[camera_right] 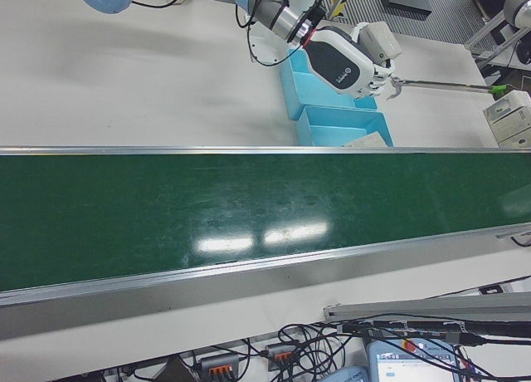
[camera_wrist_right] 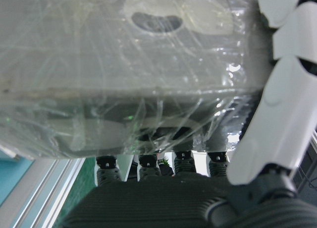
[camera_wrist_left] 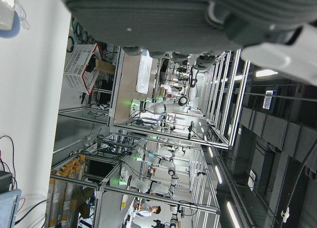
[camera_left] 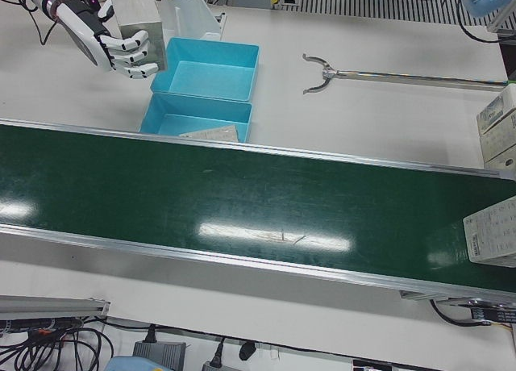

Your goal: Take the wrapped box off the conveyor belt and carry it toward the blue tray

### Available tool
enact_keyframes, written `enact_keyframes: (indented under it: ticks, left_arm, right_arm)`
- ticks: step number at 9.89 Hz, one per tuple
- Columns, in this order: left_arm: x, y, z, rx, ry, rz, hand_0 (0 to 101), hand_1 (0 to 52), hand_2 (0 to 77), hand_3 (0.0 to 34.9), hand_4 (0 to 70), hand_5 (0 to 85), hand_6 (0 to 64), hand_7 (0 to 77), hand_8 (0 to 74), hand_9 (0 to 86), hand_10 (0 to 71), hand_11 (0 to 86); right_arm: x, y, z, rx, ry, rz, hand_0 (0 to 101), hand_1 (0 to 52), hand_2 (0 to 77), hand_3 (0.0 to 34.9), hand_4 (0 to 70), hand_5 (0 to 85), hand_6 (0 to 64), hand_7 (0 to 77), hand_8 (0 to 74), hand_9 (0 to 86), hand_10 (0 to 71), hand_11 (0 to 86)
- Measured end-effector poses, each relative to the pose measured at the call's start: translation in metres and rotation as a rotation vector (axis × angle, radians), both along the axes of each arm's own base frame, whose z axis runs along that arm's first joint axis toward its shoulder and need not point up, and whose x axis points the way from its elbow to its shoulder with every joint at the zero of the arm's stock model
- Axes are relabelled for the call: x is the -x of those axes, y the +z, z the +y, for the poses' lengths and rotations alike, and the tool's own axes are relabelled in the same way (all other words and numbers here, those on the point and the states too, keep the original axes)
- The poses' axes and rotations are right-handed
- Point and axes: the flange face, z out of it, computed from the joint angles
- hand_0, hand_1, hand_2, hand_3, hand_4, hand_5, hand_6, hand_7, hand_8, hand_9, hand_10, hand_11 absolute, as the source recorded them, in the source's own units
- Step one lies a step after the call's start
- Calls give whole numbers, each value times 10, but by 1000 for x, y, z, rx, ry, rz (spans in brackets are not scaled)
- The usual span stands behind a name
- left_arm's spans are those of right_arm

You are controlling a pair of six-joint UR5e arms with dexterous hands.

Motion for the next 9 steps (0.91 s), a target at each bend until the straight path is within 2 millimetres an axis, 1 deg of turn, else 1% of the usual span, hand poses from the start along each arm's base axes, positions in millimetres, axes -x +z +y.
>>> enact_keyframes:
  ticks: [1, 2, 3, 4, 5, 6, 7, 8, 9]
  left_arm:
    - [0, 0, 0, 0, 0, 0, 0, 0, 5, 0, 0, 5, 0, 5, 0, 5, 5, 0]
    - [0, 0, 0, 0, 0, 0, 0, 0, 5, 0, 0, 5, 0, 5, 0, 5, 5, 0]
    - [0, 0, 0, 0, 0, 0, 0, 0, 11, 0, 0, 5, 0, 5, 5, 5, 5, 0]
    - [0, 0, 0, 0, 0, 0, 0, 0, 5, 0, 0, 5, 0, 5, 5, 0, 0, 0]
    - [0, 0, 0, 0, 0, 0, 0, 0, 5, 0, 0, 5, 0, 5, 5, 0, 5, 0]
    - [0, 0, 0, 0, 0, 0, 0, 0, 5, 0, 0, 5, 0, 5, 5, 0, 5, 0]
    - [0, 0, 0, 0, 0, 0, 0, 0, 11, 0, 0, 5, 0, 5, 5, 5, 0, 0]
    - [0, 0, 0, 0, 0, 0, 0, 0, 11, 0, 0, 5, 0, 5, 5, 5, 0, 0]
    - [0, 0, 0, 0, 0, 0, 0, 0, 11, 0, 0, 5, 0, 5, 0, 5, 0, 0]
  right_arm:
    - [6, 1, 6, -5, -16, 12, 468, 27, 327, 190, 262, 431, 235, 475, 175, 305, 240, 360]
    - [13, 1, 14, -7, -34, 16, 472, 38, 316, 202, 262, 436, 207, 447, 142, 256, 229, 333]
    - [22, 1, 26, -8, -61, 18, 472, 38, 316, 202, 262, 436, 207, 447, 142, 256, 229, 333]
    - [32, 1, 38, -8, -87, 18, 472, 49, 300, 203, 262, 436, 180, 409, 109, 207, 202, 284]
    - [39, 1, 47, -9, -107, 16, 470, 54, 289, 206, 262, 436, 142, 327, 33, 120, 131, 213]
    - [43, 0, 54, -9, -122, 12, 470, 54, 289, 206, 262, 436, 142, 327, 33, 120, 131, 213]
    - [49, -4, 63, -12, -139, 4, 467, 54, 289, 272, 251, 442, 38, 196, 0, 22, 76, 125]
    - [56, -9, 72, -15, -160, -5, 467, 54, 289, 272, 251, 442, 38, 196, 0, 22, 76, 125]
    - [63, -13, 82, -17, -178, -10, 379, 136, 229, 298, 224, 229, 0, 93, 49, 16, 0, 16]
